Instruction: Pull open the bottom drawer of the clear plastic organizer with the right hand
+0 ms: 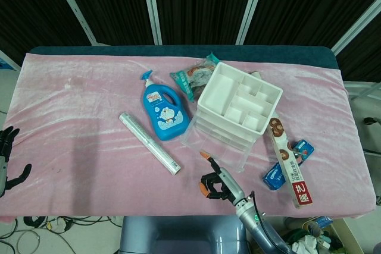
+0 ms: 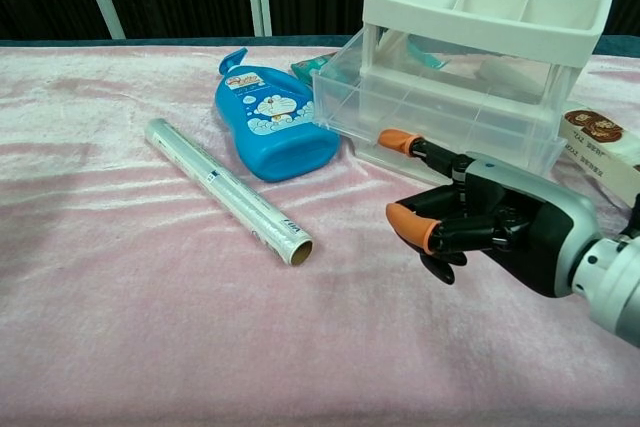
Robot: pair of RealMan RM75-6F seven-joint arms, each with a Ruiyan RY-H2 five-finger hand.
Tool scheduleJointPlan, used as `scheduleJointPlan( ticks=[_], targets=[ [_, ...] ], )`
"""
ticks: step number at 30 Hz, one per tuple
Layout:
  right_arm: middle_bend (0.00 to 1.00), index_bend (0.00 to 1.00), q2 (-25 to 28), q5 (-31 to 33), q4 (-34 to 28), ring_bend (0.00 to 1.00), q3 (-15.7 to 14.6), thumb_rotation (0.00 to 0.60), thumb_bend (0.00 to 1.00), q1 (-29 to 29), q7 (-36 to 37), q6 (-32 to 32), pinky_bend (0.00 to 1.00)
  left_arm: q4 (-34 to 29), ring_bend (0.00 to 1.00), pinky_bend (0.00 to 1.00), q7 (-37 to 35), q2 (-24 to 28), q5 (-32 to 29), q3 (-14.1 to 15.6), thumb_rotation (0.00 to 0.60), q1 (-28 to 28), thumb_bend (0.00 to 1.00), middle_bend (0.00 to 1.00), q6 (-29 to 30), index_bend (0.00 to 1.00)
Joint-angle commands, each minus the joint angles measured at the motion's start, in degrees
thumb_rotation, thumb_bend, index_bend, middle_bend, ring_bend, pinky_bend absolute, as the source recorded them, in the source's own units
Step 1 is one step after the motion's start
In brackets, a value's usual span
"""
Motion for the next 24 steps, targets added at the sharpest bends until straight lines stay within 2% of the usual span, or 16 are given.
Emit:
scheduleJointPlan(
  ticks=[1,17,24],
  targets=[
    [0.77,0.05,-0.14,0.41,0.08,0.88,0.13,0.600,0.45,-0.11,-0.47,0.20,0.77,0.01,0.03,0.11,0.04,-0.02,-0.01,-0.02,0.600,-0.02,0.32,0.04,0.00,0.06],
    [0.77,0.05,-0.73,1.68,0.76,0.88,-0.95,0.600,0.45,-0.95,-1.77,-0.20,0.77,0.02,0.03,0.11,0.09,-0.03,-0.01,0.00,0.600,0.01,0.32,0.04,0.03,0.06],
    [0.77,0.05,2.18,0.92,0.30,0.88,-2.78,0.600,0.45,-1.41,-0.56,-1.66,0.77,0.01,0.03,0.11,0.12,-0.02,-0.07,-0.01,0.600,-0.01,0.32,0.04,-0.03,0.06]
  ],
)
